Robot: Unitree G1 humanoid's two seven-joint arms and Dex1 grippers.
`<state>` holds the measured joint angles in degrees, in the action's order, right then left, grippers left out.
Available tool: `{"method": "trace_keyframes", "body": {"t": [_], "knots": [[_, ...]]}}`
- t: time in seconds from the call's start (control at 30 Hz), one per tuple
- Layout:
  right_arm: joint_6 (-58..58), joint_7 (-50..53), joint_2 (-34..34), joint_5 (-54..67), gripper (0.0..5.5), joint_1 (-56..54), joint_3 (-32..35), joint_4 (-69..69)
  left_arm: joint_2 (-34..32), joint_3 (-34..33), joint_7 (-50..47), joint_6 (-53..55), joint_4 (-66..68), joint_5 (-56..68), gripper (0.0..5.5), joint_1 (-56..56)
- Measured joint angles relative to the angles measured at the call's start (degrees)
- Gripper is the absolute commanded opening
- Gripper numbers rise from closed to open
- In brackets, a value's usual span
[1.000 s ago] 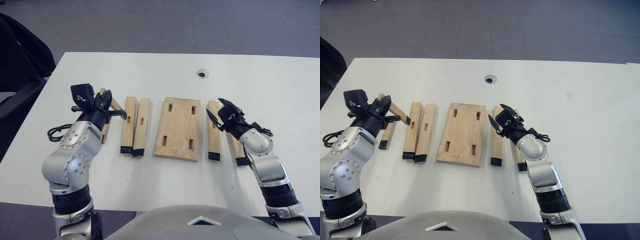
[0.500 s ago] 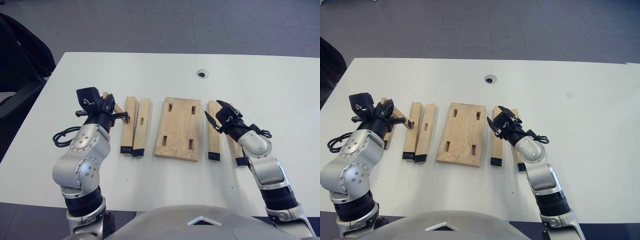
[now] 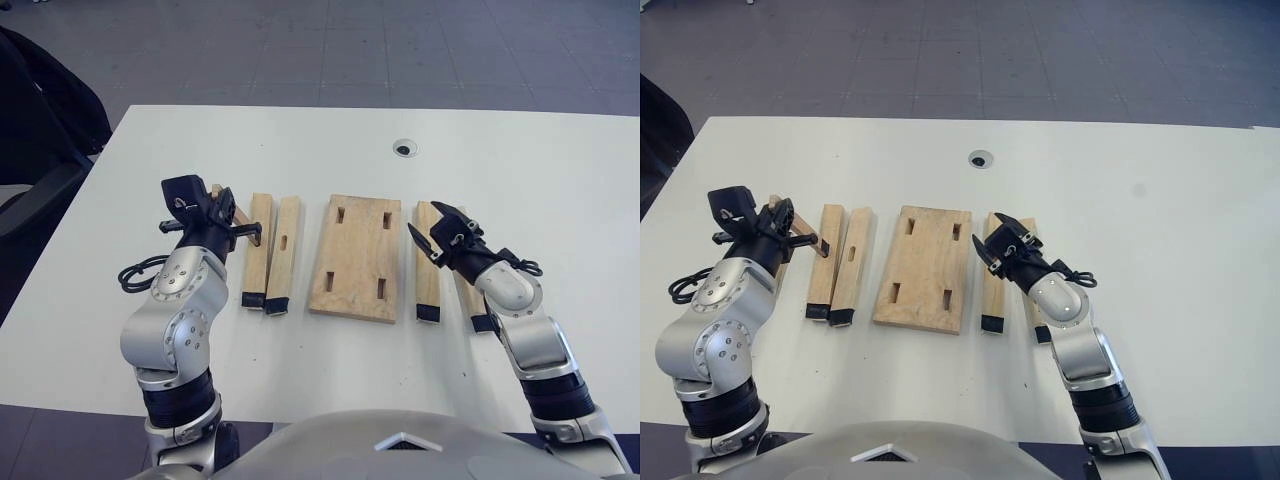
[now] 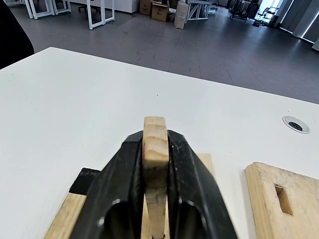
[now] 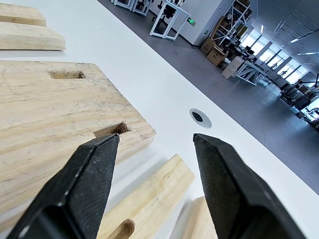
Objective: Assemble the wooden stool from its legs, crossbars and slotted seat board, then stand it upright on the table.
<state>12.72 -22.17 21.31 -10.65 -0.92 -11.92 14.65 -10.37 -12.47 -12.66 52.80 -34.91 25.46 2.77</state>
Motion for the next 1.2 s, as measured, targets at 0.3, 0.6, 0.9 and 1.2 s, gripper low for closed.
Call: {"method": "trace_keyframes", "body": {"t": [0.3,0.6,0.9,1.2], "knots": [[0.0,0.0,0.1,0.1,2.72,0.0,0.0,0.0,-1.4,1.4,1.4,3.4,-0.2,-2.9,0.41,-0.4],[0.0,0.0,0.0,0.1,2.72,0.0,0.0,-0.1,-4.1,1.3,7.3,-2.5,6.9,-4.5,0.41,0.1],[0.0,0.1,0.0,0.0,2.72,-0.4,0.0,-0.6,-5.4,3.3,9.6,-8.3,9.9,-8.4,0.89,0.0],[0.0,0.1,-0.1,-0.1,2.72,-0.4,0.0,-0.6,-4.0,-0.8,10.0,-5.7,11.5,-8.0,1.75,-1.8]]}}
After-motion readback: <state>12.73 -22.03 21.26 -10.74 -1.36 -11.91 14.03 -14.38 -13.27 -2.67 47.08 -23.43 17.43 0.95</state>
